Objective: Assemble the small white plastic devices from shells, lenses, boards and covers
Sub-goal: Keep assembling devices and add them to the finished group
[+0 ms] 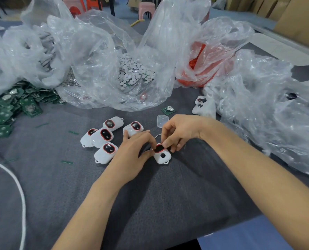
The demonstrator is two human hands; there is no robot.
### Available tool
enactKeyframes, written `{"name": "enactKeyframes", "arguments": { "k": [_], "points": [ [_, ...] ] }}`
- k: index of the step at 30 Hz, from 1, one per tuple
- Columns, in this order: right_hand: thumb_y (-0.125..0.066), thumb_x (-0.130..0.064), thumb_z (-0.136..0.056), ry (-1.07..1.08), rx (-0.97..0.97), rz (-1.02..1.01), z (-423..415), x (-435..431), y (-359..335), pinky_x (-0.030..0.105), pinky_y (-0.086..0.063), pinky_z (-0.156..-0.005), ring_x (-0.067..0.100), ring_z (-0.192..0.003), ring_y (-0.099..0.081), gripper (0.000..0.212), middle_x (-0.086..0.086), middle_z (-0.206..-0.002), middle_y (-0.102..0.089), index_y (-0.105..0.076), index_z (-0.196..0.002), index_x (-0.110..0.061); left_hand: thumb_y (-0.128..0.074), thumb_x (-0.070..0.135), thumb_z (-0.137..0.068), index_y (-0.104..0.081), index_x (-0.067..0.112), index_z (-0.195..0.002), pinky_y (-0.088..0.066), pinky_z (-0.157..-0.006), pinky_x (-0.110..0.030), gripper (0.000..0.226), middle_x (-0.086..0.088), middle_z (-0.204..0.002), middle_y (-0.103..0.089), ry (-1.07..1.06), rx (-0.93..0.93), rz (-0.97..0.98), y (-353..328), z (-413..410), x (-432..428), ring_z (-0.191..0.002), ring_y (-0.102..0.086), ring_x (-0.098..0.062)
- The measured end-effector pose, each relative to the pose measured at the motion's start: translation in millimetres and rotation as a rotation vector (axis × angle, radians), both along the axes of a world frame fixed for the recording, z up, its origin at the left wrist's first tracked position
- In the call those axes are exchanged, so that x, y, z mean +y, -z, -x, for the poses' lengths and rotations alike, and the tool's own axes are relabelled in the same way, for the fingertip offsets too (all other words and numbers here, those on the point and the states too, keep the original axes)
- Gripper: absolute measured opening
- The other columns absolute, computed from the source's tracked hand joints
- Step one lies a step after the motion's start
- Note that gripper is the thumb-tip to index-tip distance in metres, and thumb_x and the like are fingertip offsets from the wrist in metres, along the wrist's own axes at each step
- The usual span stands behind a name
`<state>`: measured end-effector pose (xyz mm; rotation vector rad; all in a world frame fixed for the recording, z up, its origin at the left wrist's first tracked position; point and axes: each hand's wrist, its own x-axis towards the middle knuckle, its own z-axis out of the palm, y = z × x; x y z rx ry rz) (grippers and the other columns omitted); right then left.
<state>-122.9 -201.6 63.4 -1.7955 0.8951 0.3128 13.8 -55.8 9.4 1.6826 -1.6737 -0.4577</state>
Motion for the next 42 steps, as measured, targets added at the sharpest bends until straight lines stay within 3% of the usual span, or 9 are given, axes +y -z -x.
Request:
{"name": "enactKeyframes", "arguments": {
  "k": [3, 7, 15, 20, 26, 31, 33, 37, 42],
  "points": [
    [-0.070, 0.001, -0.083, 0.010, 0.041, -0.003, -4.8, 0.1, -3.0, 0.020, -0.055, -0.056, 0.013, -0.062, -0.070, 0.011, 0.002, -0.065, -0.071, -0.063, -0.081, -0.008, -0.066, 0.009, -0.086, -0.055, 0.026, -0.093, 0.003, -0.113, -0.016, 0.021, 0.011, -0.103, -0.064, -0.035, 0.011, 0.031, -1.1, 2.3, 1.3, -0.118, -0.051, -0.003],
    [-0.067, 0.002, -0.082, 0.060, 0.091, 0.076, -10.8, 10.4, -7.2, 0.022, -0.057, -0.055, 0.013, -0.057, -0.069, 0.009, 0.004, -0.060, -0.069, -0.063, -0.079, -0.006, -0.073, 0.034, -0.081, -0.059, 0.023, -0.102, -0.002, -0.118, -0.035, 0.027, 0.013, -0.103, -0.058, -0.078, -0.083, 0.041, 0.5, 10.1, 0.1, -0.101, -0.045, 0.000],
    [-0.071, -0.015, -0.072, 0.153, 0.012, 0.696, -5.2, 39.3, -16.6, 0.033, -0.058, -0.063, 0.022, -0.066, -0.069, 0.009, 0.006, -0.068, -0.067, -0.064, -0.066, -0.014, -0.077, 0.037, -0.076, -0.064, 0.017, -0.095, -0.026, -0.107, -0.049, 0.030, 0.006, -0.091, -0.054, -0.146, -0.090, 0.089, 2.7, 14.5, -1.6, -0.084, -0.027, 0.002],
    [-0.067, -0.010, -0.073, 0.160, -0.064, 0.677, 0.0, 39.1, -23.9, 0.024, -0.052, -0.048, 0.017, -0.060, -0.065, 0.006, -0.003, -0.060, -0.061, -0.064, -0.070, -0.014, -0.077, 0.037, -0.076, -0.064, 0.016, -0.095, -0.028, -0.105, -0.050, 0.031, 0.007, -0.089, -0.053, -0.153, -0.095, 0.124, 4.9, 16.3, -0.9, -0.086, -0.030, -0.001],
    [-0.068, -0.013, -0.076, 0.126, -0.071, 0.611, -5.8, 53.6, -3.3, 0.041, -0.057, -0.073, 0.023, -0.073, -0.062, 0.011, 0.007, -0.083, -0.064, -0.061, -0.074, -0.022, -0.072, 0.042, -0.079, -0.065, 0.017, -0.102, -0.027, -0.107, -0.050, 0.034, 0.004, -0.093, -0.055, -0.141, -0.144, 0.103, 4.0, 15.7, -0.6, -0.091, -0.039, -0.007],
    [-0.070, -0.019, -0.075, 0.143, -0.019, 0.675, -6.8, 55.4, 0.3, 0.025, -0.046, -0.057, 0.019, -0.074, -0.058, 0.014, 0.006, -0.086, -0.064, -0.058, -0.069, -0.024, -0.068, 0.043, -0.082, -0.067, 0.015, -0.102, -0.028, -0.106, -0.052, 0.034, 0.004, -0.094, -0.055, -0.145, -0.128, 0.108, 2.7, 15.9, 0.4, -0.091, -0.036, -0.006],
    [-0.071, -0.020, -0.075, 0.143, 0.016, 0.702, -7.3, 55.3, 0.2, 0.021, -0.036, -0.052, 0.017, -0.078, -0.056, 0.013, 0.004, -0.087, -0.063, -0.059, -0.071, -0.021, -0.069, 0.038, -0.083, -0.067, 0.017, -0.103, -0.027, -0.107, -0.050, 0.030, 0.005, -0.095, -0.056, -0.146, -0.128, 0.097, 2.2, 15.8, 0.5, -0.093, -0.040, -0.008],
    [-0.070, -0.019, -0.078, 0.134, 0.059, 0.733, -10.2, 55.1, -0.9, 0.025, -0.037, -0.059, 0.021, -0.083, -0.058, 0.018, 0.008, -0.092, -0.063, -0.055, -0.069, -0.018, -0.072, 0.026, -0.082, -0.067, 0.017, -0.104, -0.031, -0.105, -0.044, 0.025, 0.004, -0.097, -0.063, -0.147, -0.078, 0.110, 1.5, 14.8, 1.4, -0.099, -0.048, -0.011],
    [-0.071, -0.022, -0.077, 0.102, 0.125, 0.771, -13.5, 56.8, -4.5, 0.024, -0.031, -0.051, 0.021, -0.075, -0.051, 0.030, 0.008, -0.092, -0.056, -0.045, -0.062, -0.021, -0.070, 0.009, -0.082, -0.066, 0.018, -0.103, -0.041, -0.091, -0.029, 0.023, 0.012, -0.091, -0.065, -0.163, 0.087, 0.067, -4.5, 11.4, 4.5, -0.105, -0.049, -0.016]
  ]
}}
